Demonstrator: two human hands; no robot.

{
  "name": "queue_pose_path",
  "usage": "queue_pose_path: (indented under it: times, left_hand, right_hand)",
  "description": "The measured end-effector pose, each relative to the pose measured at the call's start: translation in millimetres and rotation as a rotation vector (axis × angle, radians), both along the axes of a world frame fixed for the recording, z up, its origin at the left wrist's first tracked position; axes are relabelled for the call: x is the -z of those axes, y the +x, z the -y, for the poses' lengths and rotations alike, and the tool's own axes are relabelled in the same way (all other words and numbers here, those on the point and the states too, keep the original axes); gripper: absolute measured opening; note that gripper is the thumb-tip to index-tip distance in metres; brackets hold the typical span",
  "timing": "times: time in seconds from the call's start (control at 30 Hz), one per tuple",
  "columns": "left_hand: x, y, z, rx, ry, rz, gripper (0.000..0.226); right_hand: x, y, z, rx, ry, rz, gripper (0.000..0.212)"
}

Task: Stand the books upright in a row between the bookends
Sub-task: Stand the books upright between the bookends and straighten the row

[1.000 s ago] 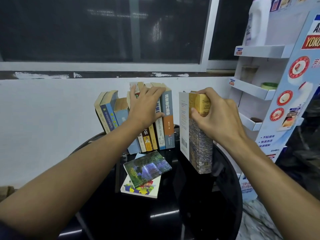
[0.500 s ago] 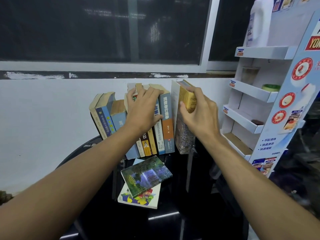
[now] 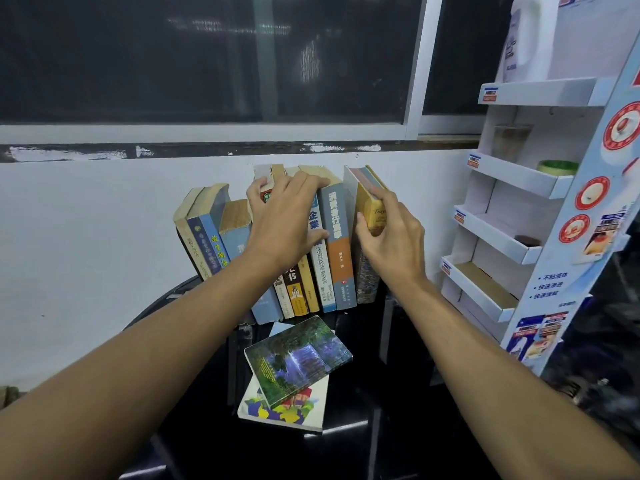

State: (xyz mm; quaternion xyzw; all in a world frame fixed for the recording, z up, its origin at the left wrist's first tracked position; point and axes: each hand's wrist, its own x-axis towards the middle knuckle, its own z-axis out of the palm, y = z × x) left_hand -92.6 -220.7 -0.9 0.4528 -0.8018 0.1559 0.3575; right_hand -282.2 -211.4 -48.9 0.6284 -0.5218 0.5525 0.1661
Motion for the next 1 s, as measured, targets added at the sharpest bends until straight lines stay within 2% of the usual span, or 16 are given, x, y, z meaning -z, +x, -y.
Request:
queue_pose_path:
  times: [0.33,0.47,0.6,0.73,0.83,1.0]
  left_hand:
    - [0.1,0.5,1.9,-0.006,-0.01,0.009,0.073]
    - [-0.7,0.8,2.6,-0.004,0.003,0.013,0.072]
    - [-0.8,0.9,1.5,-0.006,0.004,0.016,0.073]
    - [-2.0,0.4,-0.5,-0.004,0.019,0.016,0.072]
    - [-2.1,0.6,-0.9,-0.004,0.023,0.015,0.072]
    - [-2.2,-1.6,-1.3,-0.016,0.016,0.022,0.072]
  right_hand:
    - [-1.7,-0.1,10.5,0.01,0.099,-0.036,0.044]
    - [-13.1,1.4,12.4,0.002,0.225,-0.03,0.04]
    - [-26.9,-6.1,-0.3,-0.168,0.382,0.011,0.036]
    - [-34.6,-25.3,-8.6,-0.316,0.555,-0.032,0.045]
    - [-34.4,-36.3,-8.8,-0.404,0.628,-0.063,0.056]
    - [-33.4,-39.5,-1.0,-0.461,0.67,-0.028,0.059]
